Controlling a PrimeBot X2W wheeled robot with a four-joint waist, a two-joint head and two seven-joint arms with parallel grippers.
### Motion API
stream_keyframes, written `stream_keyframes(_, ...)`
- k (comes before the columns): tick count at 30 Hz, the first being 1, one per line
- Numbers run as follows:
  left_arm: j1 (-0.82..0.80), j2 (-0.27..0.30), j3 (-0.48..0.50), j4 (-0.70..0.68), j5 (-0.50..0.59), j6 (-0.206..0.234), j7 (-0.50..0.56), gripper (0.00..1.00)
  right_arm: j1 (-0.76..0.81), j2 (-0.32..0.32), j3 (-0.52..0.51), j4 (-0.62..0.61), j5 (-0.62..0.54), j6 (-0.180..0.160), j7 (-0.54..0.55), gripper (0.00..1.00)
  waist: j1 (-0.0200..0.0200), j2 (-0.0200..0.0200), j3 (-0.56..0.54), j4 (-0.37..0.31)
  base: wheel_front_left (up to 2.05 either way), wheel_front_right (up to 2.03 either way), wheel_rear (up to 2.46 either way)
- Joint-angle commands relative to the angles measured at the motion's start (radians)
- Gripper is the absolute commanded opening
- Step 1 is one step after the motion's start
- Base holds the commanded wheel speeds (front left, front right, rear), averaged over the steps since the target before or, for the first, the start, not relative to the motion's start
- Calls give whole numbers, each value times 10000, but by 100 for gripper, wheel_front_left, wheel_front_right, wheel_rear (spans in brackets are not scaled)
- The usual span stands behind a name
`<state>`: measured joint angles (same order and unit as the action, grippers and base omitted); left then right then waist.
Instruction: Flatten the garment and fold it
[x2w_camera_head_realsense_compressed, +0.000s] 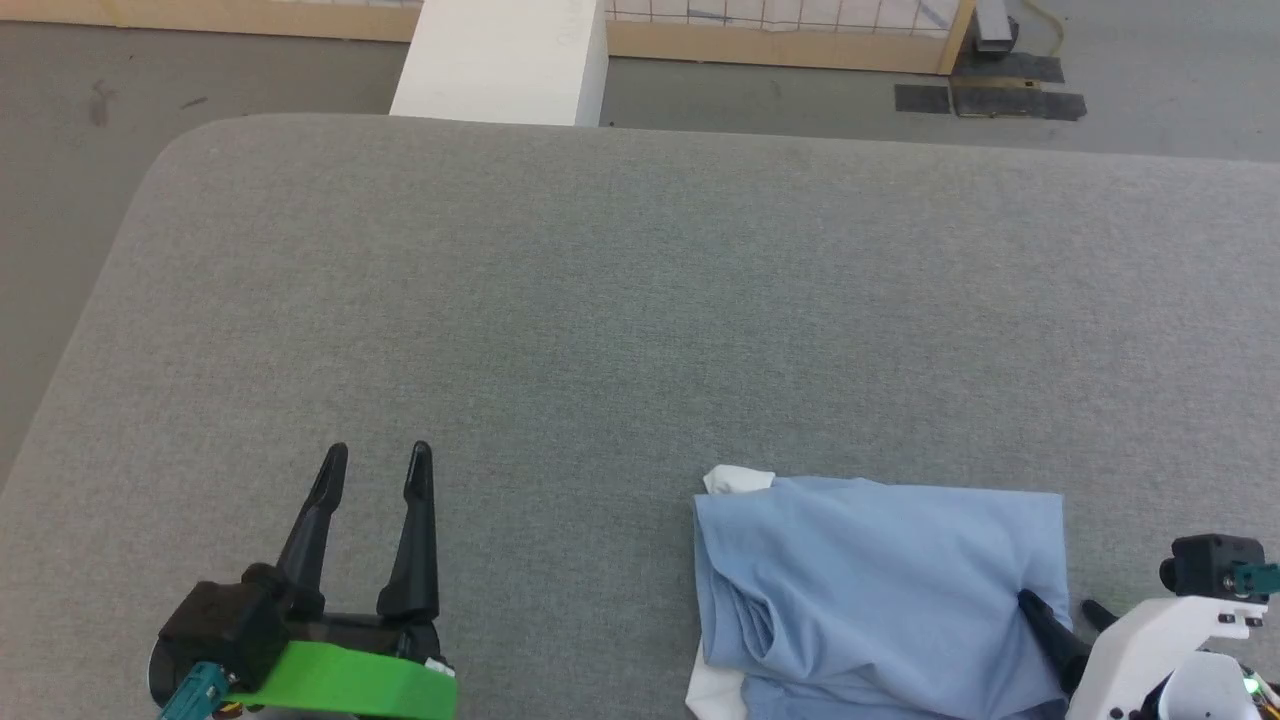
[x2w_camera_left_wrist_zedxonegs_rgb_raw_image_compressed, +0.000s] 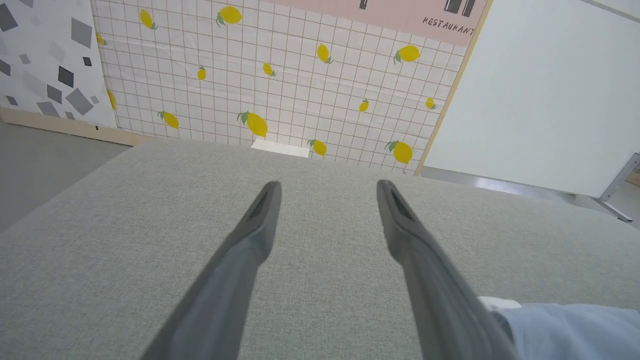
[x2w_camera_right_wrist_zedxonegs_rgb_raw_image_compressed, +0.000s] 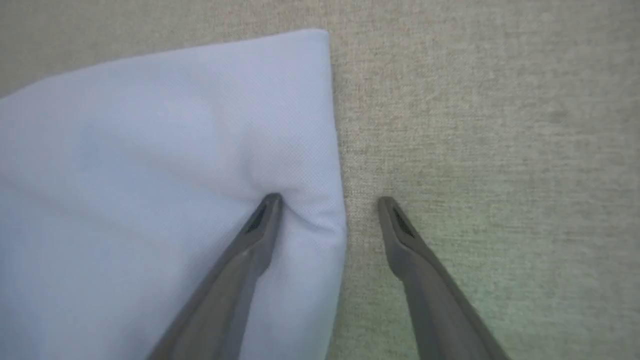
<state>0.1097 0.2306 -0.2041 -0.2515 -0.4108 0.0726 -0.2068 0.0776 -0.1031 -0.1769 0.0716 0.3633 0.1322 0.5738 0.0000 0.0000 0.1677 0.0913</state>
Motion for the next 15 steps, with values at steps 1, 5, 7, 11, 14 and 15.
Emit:
stream_keyframes(1, -191, 78, 5, -22, 24, 23, 28, 100, -131, 57, 120, 315, 58, -15, 177, 100, 0, 0, 47, 77, 0, 0, 0)
stream_keyframes(5, -196, 95, -10, -1, -9, 28, 45, 100, -169, 65, 414, 384, 376, -15, 775, 0, 0, 0, 11, 149, 0, 0, 0)
stream_keyframes(7, -180, 101, -14, 18, -29, 35, 50, 100, -157, -32, 386, 189, 422, -15, 863, 0, 0, 0, -46, 168, 0, 0, 0)
stream_keyframes(11, -113, 99, -20, 67, -75, 58, 44, 100, -69, -247, 262, -155, 268, -15, 808, 0, 0, 0, -228, 172, 0, 0, 0)
stream_keyframes(14, -40, 78, -35, 88, -98, 88, 20, 100, 27, -285, 267, -362, 235, -15, 833, 0, 0, 0, -387, 136, 0, 0, 0)
stream_keyframes(15, -14, 72, -42, 89, -98, 100, 13, 100, 55, -289, 292, -428, 228, -15, 836, 0, 0, 0, -427, 120, 0, 0, 0)
